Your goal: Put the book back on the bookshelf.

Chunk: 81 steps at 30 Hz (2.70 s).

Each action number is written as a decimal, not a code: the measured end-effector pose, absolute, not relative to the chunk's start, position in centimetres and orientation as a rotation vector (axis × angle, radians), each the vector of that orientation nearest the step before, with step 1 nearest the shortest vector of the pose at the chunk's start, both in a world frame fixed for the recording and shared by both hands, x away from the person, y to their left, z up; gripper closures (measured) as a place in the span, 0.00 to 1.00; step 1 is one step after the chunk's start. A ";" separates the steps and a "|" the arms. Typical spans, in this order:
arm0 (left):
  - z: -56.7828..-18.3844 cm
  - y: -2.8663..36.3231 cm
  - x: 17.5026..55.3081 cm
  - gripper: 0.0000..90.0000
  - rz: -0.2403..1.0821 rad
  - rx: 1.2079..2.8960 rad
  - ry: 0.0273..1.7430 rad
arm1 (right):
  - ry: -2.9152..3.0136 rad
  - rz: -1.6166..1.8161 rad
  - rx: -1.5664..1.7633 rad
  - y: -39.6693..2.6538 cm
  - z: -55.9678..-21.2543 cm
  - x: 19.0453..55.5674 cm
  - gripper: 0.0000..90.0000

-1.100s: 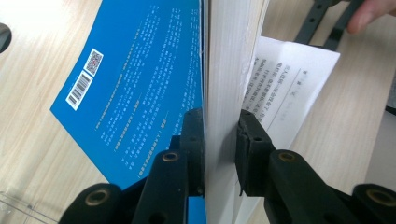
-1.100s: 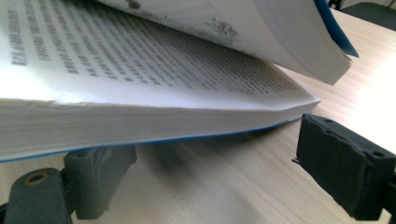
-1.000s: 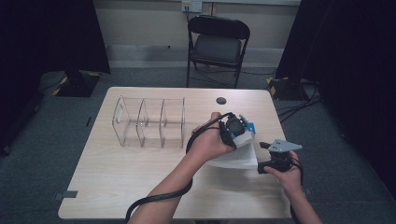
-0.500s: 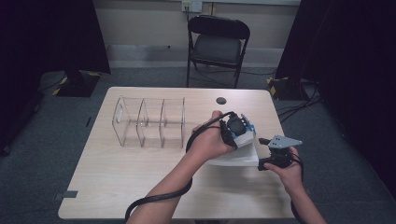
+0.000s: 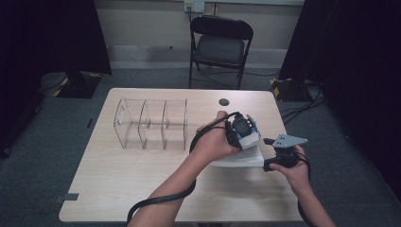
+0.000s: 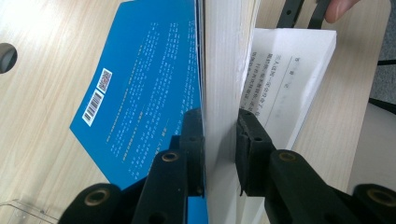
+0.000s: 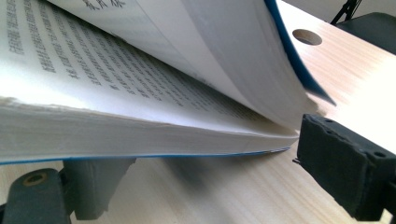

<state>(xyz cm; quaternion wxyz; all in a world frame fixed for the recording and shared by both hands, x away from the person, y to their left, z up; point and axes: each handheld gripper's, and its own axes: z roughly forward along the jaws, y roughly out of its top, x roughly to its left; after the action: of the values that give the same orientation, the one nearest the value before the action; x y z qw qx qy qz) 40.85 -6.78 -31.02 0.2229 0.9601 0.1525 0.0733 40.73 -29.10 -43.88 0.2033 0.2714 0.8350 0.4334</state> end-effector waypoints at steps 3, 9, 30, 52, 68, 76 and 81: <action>-30.8 -6.9 40.7 0.84 0.199 2.649 0.436 | 2.334 1.198 0.734 -29.1 -43.4 40.7 0.12; -30.0 -7.2 40.6 0.84 0.220 2.669 0.395 | 2.340 1.193 0.724 -29.3 -42.6 40.8 0.12; -27.9 -7.6 40.8 0.84 0.193 2.679 0.337 | 2.448 1.194 0.549 -28.8 -40.1 41.5 0.13; -26.3 -7.8 40.8 0.84 0.177 2.675 0.326 | 2.427 1.328 0.531 -29.0 -39.5 40.8 0.36; -26.1 -8.0 40.4 0.84 0.142 2.670 0.317 | 2.464 1.344 0.510 -28.6 -39.4 40.5 0.28; -26.3 -6.3 41.6 0.70 0.150 2.513 0.321 | 2.539 1.386 0.456 -28.3 -38.9 40.8 0.54; -25.4 -4.7 41.8 0.44 0.207 2.443 0.400 | 2.558 1.375 0.455 -28.4 -38.7 41.1 0.56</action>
<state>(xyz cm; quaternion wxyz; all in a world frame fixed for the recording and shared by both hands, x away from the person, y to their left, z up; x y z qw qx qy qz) 41.84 -4.75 -25.44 0.3230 0.9307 0.1522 0.0790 41.12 -28.38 -38.70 0.1007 0.1541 0.8658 0.4653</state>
